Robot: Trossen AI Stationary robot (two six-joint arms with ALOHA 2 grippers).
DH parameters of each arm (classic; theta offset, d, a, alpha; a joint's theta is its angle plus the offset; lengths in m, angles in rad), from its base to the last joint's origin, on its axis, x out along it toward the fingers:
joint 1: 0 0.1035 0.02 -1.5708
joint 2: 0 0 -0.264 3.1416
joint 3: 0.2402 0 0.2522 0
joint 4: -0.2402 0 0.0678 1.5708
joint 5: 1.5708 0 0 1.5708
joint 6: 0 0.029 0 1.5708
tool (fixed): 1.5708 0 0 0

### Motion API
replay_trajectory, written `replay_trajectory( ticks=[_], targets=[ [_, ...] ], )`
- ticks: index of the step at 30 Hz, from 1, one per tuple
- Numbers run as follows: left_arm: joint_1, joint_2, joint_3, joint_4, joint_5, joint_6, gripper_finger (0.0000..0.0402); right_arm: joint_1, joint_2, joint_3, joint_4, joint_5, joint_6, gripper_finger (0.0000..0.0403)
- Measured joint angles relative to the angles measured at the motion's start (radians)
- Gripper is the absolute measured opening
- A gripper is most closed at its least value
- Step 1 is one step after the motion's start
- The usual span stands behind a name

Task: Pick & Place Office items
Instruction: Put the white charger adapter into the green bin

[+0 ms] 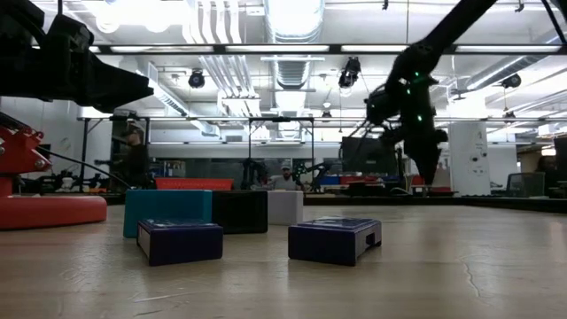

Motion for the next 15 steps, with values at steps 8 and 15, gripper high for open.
replay_trajectory(
  ticks=[8,15],
  targets=[
    [0.0,0.0,0.0,0.0,0.0,0.0,0.0245,0.104,-0.004,0.134,-0.249,-0.039,0.343,0.0109],
    [0.0,0.0,0.0,0.0,0.0,0.0,0.0245,0.253,-0.095,0.154,-0.283,-0.038,0.577,0.0109]
  ],
)
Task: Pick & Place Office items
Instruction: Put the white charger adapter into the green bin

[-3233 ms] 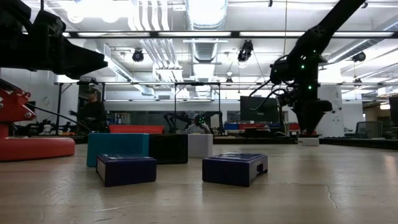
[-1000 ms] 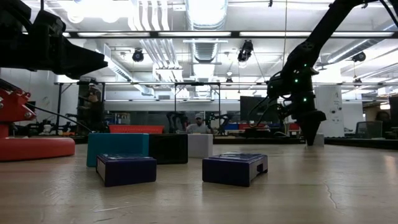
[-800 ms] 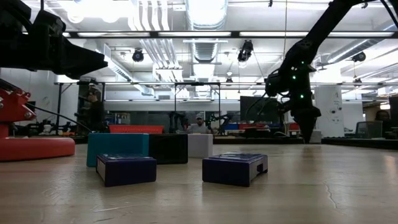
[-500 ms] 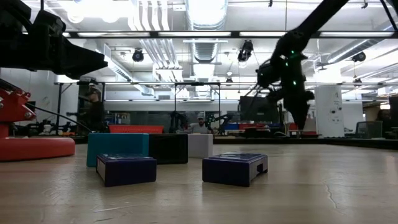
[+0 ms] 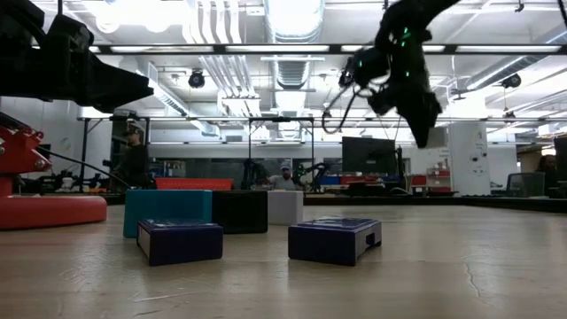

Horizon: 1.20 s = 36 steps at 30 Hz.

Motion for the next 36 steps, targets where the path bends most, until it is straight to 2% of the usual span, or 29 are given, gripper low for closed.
replay_trajectory(
  ticks=[5,10,20,27,36],
  targets=[
    [0.0,0.0,0.0,0.0,0.0,0.0,0.0245,0.138,-0.094,-0.006,-0.01,0.037,0.193,0.0109],
    [0.0,0.0,0.0,0.0,0.0,0.0,0.0245,0.326,-0.161,-0.008,-0.049,0.099,0.419,0.0109],
    [0.0,0.0,0.0,0.0,0.0,0.0,0.0245,0.75,-0.166,-0.01,-0.205,0.103,0.947,0.0109],
    [0.0,0.0,0.0,0.0,0.0,0.0,0.0245,0.993,-0.166,-0.014,-0.226,0.026,1.313,0.0109],
    [0.0,0.0,0.0,0.0,0.0,0.0,0.0245,1.223,-0.153,-0.054,-0.189,-0.086,1.753,0.0109]
  ],
)
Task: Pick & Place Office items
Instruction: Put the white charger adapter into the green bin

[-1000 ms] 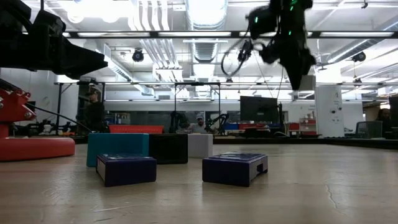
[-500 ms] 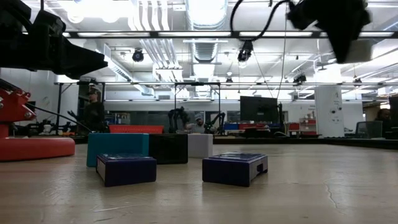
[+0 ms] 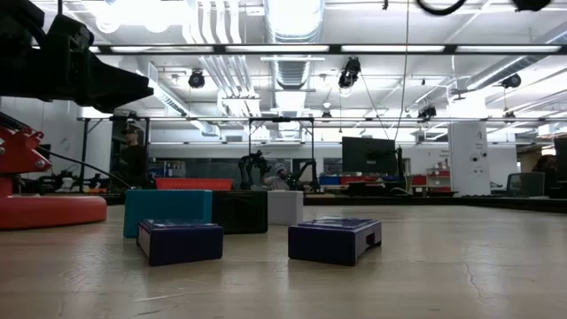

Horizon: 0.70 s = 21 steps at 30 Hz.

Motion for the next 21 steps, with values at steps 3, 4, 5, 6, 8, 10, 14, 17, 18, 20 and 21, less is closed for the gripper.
replay_trajectory(
  ticks=[3,4,5,6,8,10,14,17,18,20,21],
  targets=[
    [0.0,0.0,0.0,0.0,0.0,0.0,0.0245,0.063,0.016,-0.008,0.017,-0.005,0.115,0.0109],
    [0.0,0.0,0.0,0.0,0.0,0.0,0.0245,0.084,0.023,-0.008,0.026,-0.005,0.147,0.0109],
    [0.0,0.0,0.0,0.0,0.0,0.0,0.0245,0.101,0.03,-0.008,0.04,-0.005,0.175,0.0109],
    [0.0,0.0,0.0,0.0,0.0,0.0,0.0245,0.118,0.039,-0.008,0.058,-0.005,0.2,0.0109],
    [0.0,0.0,0.0,0.0,0.0,0.0,0.0245,0.144,0.064,-0.008,0.092,-0.004,0.232,0.0109],
    [0.0,0.0,0.0,0.0,0.0,0.0,0.0246,0.164,0.091,-0.009,0.113,-0.005,0.245,0.0109],
    [0.0,0.0,0.0,0.0,0.0,0.0,0.0245,0.185,0.152,-0.01,0.115,-0.054,0.275,0.0109],
    [0.0,0.0,0.0,0.0,0.0,0.0,0.0245,0.19,0.187,-0.014,0.118,-0.077,0.278,0.0109],
    [0.0,0.0,0.0,0.0,0.0,0.0,0.0245,0.191,0.196,-0.014,0.121,-0.077,0.269,0.0109],
    [0.0,0.0,0.0,0.0,0.0,0.0,0.0245,0.191,0.206,-0.017,0.128,-0.077,0.243,0.0109],
    [0.0,0.0,0.0,0.0,0.0,0.0,0.0245,0.191,0.207,-0.021,0.137,-0.077,0.232,0.0109]
  ],
)
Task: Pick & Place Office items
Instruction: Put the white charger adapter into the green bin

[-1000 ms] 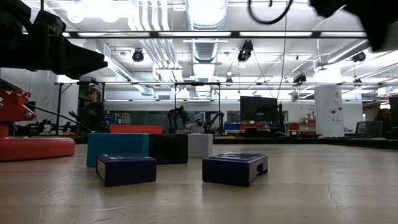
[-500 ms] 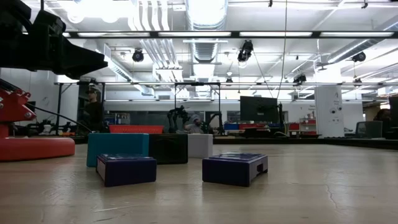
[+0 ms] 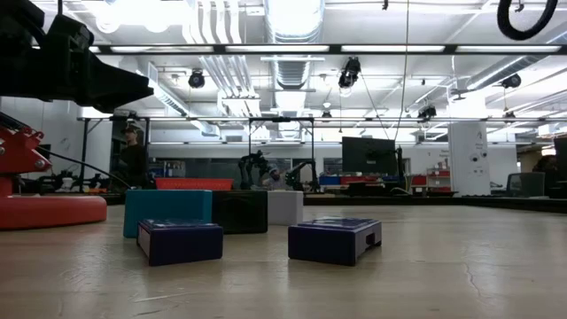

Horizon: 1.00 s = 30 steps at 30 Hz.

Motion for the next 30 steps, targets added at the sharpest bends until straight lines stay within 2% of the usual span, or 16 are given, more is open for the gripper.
replay_trajectory(
  ticks=[12,24,30],
  targets=[
    [0.0,0.0,0.0,0.0,0.0,0.0,0.0245,-0.001,-0.11,-0.185,0.17,0.027,-0.084,0.0109],
    [0.0,0.0,0.0,0.0,0.0,0.0,0.0245,-0.001,-0.291,-0.477,0.467,0.062,-0.137,0.0109],
    [0.0,0.0,0.0,0.0,0.0,0.0,0.0245,0.0,-0.322,-0.52,0.497,0.079,-0.145,0.0109]
  ],
)
